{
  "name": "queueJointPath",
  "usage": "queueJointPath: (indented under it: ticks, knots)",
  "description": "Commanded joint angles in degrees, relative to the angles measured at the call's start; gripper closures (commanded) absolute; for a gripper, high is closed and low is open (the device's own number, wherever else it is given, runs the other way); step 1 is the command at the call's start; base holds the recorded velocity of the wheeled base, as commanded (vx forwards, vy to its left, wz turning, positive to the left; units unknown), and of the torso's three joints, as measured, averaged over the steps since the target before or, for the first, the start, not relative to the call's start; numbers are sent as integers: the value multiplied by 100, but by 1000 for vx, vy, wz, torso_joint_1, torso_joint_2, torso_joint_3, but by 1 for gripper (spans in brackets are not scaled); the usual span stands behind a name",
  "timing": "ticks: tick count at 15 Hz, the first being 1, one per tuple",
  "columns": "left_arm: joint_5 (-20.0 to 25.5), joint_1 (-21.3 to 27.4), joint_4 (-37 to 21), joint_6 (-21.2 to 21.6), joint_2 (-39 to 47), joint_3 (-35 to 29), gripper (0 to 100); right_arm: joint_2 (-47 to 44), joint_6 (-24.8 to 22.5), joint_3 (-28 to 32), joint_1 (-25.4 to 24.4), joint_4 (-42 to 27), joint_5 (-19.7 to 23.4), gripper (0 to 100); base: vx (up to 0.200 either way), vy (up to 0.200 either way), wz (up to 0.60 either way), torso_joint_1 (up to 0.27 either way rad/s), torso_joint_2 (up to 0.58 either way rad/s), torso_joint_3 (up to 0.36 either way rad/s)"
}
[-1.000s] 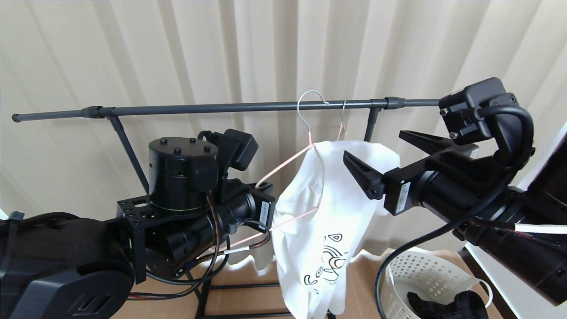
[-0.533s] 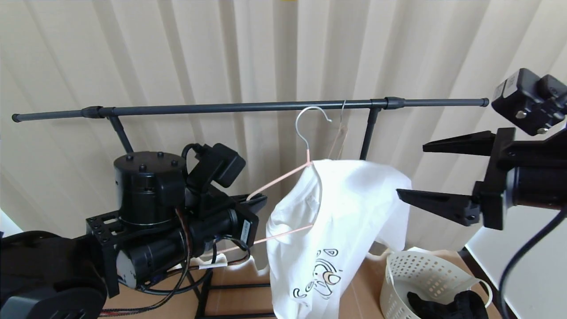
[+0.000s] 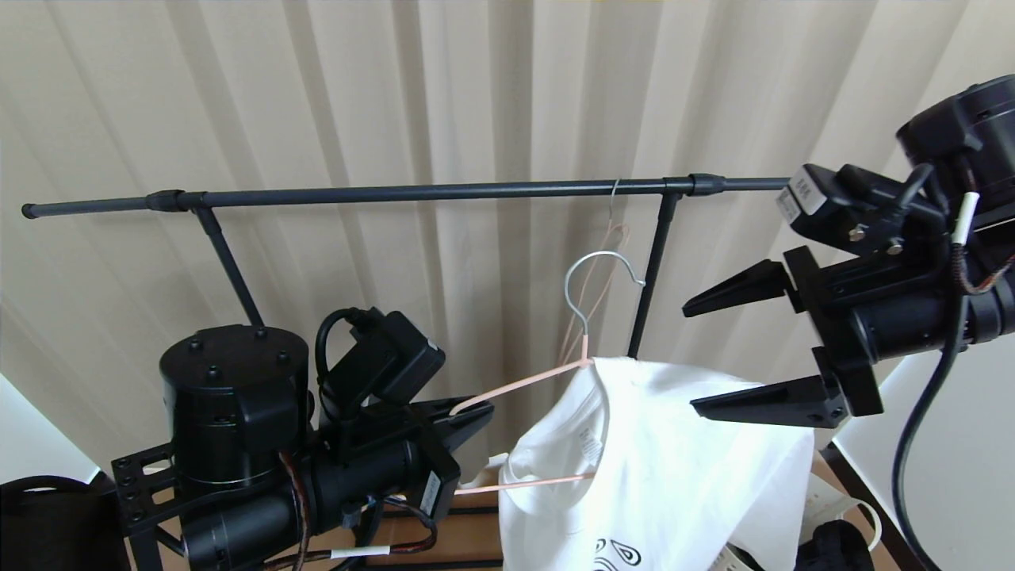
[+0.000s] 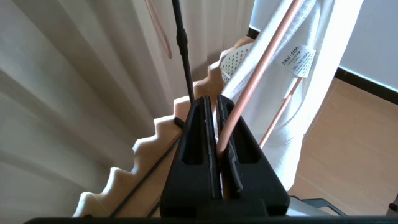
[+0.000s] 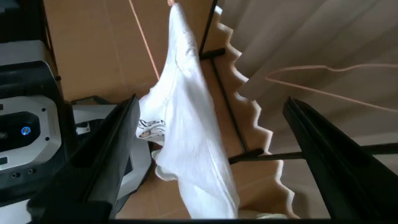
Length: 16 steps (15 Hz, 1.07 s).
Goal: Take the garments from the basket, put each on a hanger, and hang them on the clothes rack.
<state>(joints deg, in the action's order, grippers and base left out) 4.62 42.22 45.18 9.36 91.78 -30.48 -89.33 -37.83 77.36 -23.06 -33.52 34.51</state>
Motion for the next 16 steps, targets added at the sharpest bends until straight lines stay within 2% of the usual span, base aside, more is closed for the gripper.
queueJointPath:
  ticks: [1,4,14,15,16]
  knots:
    - [-5,111,0,4,-55,24,100,-410,-5,-2,-128,-5,38,0,0,0,0,0,0,0]
    - [-5,217,0,4,-55,24,100,-480,3,-81,-278,13,21,0,0,0,0,0,0,0]
    - [-14,270,202,4,-99,86,100,-559,12,-125,-286,188,3,0,0,0,0,0,0,0]
    - [-14,270,202,4,-117,77,100,-550,12,-125,-286,188,3,100,0,0,0,0,0,0]
    - [-23,278,202,13,-134,77,100,-550,12,-125,-286,188,3,100,0,0,0,0,0,0]
